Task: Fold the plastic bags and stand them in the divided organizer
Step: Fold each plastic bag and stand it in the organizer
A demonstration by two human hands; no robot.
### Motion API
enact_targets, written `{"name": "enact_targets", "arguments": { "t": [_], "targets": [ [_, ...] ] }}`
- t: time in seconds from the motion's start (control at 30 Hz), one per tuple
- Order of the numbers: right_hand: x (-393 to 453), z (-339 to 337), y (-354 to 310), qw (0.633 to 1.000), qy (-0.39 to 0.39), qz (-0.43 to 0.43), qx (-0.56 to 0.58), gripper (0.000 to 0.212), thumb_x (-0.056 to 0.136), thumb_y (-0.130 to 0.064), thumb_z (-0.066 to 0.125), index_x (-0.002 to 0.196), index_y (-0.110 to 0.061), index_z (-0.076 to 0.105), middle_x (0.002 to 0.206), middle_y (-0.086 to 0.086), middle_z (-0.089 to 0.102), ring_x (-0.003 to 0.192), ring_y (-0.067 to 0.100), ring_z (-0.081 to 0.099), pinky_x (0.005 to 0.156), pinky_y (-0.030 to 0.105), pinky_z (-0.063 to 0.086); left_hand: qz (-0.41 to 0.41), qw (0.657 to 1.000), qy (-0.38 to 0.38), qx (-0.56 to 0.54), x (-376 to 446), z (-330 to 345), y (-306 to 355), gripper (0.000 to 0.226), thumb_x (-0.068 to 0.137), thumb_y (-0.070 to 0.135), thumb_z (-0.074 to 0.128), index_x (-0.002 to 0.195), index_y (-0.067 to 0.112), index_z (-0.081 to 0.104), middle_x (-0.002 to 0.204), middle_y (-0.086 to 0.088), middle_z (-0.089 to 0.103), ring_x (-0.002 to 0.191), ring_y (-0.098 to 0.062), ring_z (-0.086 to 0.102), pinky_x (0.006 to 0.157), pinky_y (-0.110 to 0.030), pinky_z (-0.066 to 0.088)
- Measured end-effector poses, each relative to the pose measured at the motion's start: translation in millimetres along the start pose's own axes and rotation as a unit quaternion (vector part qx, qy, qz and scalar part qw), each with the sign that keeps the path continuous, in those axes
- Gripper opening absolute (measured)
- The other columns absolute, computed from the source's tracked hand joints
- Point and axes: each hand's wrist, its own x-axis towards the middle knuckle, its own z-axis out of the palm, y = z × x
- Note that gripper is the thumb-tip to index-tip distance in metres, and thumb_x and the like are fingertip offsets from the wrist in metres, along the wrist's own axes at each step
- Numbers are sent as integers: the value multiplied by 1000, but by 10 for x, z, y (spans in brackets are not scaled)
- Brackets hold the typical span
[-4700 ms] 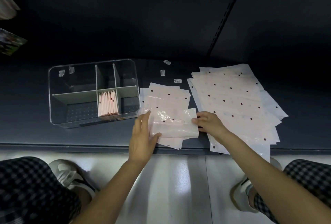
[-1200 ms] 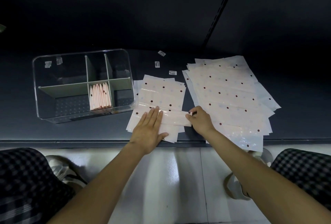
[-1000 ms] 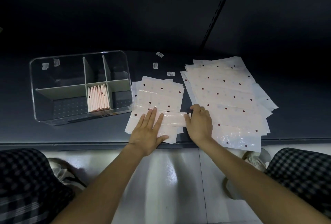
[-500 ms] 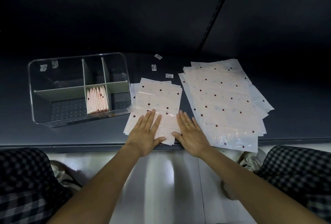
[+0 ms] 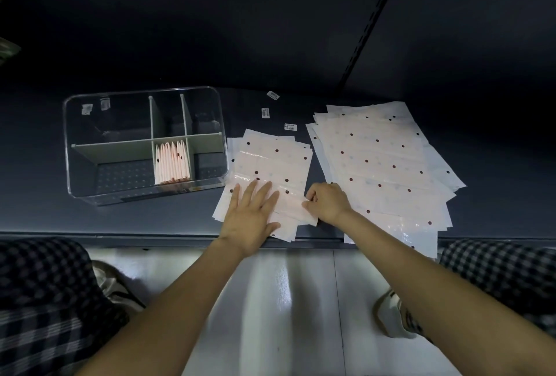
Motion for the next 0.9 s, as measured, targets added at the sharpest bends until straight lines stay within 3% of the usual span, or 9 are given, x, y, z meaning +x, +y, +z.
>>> {"name": "enact_targets", "arguments": {
  "t": [0.13,0.23,0.33,0.47,0.57,0.67,0.73,0.8,0.9],
  "targets": [
    [-139,16,-55,991,-24,41,127,21,85,-16,60,78,5,58,84,21,57,80,22,51,75,34,44,71,993,73,-59,-63,-31,139,52,91,37,57,137,15,46,144,-8,41,135,-27,34,116,-39,14],
    [-326,75,-129,952,-64,114,278,27,84,-11,62,62,-12,44,67,3,45,62,15,43,56,25,32,63,988,96,-104,-184,-23,220,55,78,29,74,126,7,57,131,-12,56,121,-28,53,108,-40,35],
    [-510,227,-216,887,-101,209,400,14,85,-11,63,74,-11,54,67,3,53,54,13,46,48,22,32,47,988,105,-104,-305,22,203,59,74,29,79,123,2,60,127,-13,60,116,-28,59,102,-45,42],
    [-660,338,-300,800,-134,261,523,9,89,-9,60,80,-11,58,62,2,55,42,8,46,40,17,31,51,991,80,-89,-410,66,105,64,86,40,63,138,7,45,145,-7,43,135,-22,40,116,-40,23],
    [-710,299,-278,751,-153,271,583,10,90,-10,59,80,-12,57,51,-1,53,42,7,43,36,15,29,66,991,96,-59,-462,42,61,64,70,41,79,122,8,62,127,-6,61,118,-19,58,101,-42,44],
    [-712,253,-227,862,-137,182,453,16,94,-27,54,86,-14,56,68,-2,62,52,7,48,44,15,30,60,985,153,-55,-453,61,70,48,66,27,84,109,11,70,114,-4,69,105,-17,66,91,-38,52],
    [-710,264,-131,952,-34,83,292,23,94,-40,50,91,-19,56,81,-12,64,68,0,53,56,15,34,59,982,169,-62,-444,76,65,42,67,19,83,107,12,71,112,-4,70,102,-17,67,90,-37,53],
    [-709,249,19,970,41,-47,233,23,91,-43,53,106,-25,57,99,-18,59,93,-1,52,77,16,38,55,980,175,-76,-448,69,62,42,66,13,82,106,12,72,112,-4,70,101,-17,67,90,-39,53],
    [-682,246,201,972,-42,-212,92,76,75,-61,64,140,-35,34,138,-24,34,132,-2,23,107,18,23,41,976,180,-116,-463,35,74,44,64,4,80,106,10,71,113,-5,69,102,-20,67,90,-42,52]
  ]
}}
